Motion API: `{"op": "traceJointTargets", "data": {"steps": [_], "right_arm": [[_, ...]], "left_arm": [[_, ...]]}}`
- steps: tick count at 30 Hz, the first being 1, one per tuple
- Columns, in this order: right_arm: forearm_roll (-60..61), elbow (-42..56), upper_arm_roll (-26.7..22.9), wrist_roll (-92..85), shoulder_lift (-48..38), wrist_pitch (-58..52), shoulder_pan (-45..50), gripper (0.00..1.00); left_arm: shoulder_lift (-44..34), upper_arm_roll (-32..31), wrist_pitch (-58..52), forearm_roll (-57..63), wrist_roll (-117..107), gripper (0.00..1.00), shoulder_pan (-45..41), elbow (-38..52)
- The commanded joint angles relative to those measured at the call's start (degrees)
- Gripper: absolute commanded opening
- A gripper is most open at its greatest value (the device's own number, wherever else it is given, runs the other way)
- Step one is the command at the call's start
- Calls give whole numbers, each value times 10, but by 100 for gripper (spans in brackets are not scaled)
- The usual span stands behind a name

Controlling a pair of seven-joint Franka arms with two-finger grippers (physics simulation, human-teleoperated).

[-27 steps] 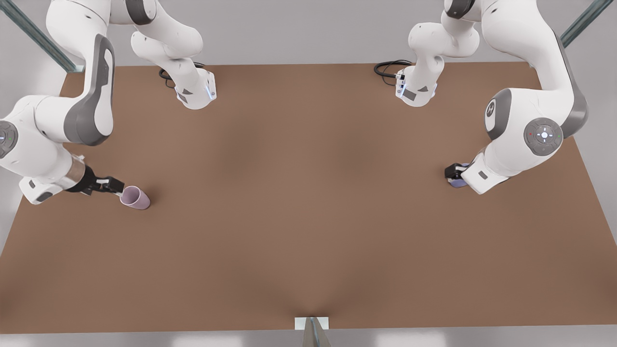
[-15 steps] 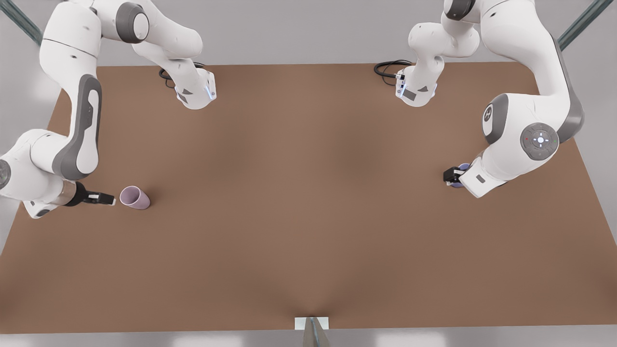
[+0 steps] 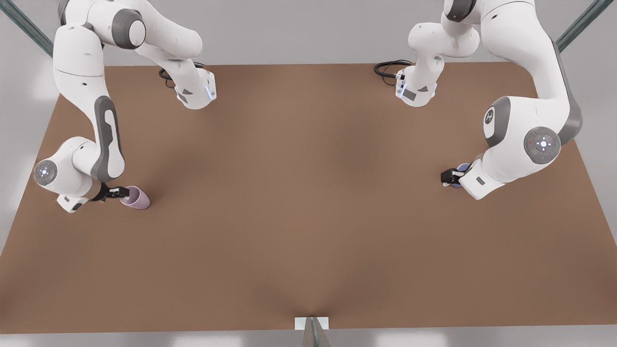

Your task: Stack the cups, with the pink cup at the bottom and the purple cup at the top

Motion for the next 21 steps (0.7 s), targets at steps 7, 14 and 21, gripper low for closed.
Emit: {"op": "traceJointTargets", "data": {"steps": [7, 14, 21], "right_arm": [[8, -23, 0, -179, 14, 100, 1, 98], [43, -29, 1, -172, 29, 100, 4, 72], [53, -29, 4, -167, 33, 99, 8, 53]], "left_arm": [[0, 0, 0, 0, -1, 100, 0, -2], [1, 1, 1, 1, -1, 100, 0, -2], [1, 1, 3, 1, 0, 100, 0, -2]]}}
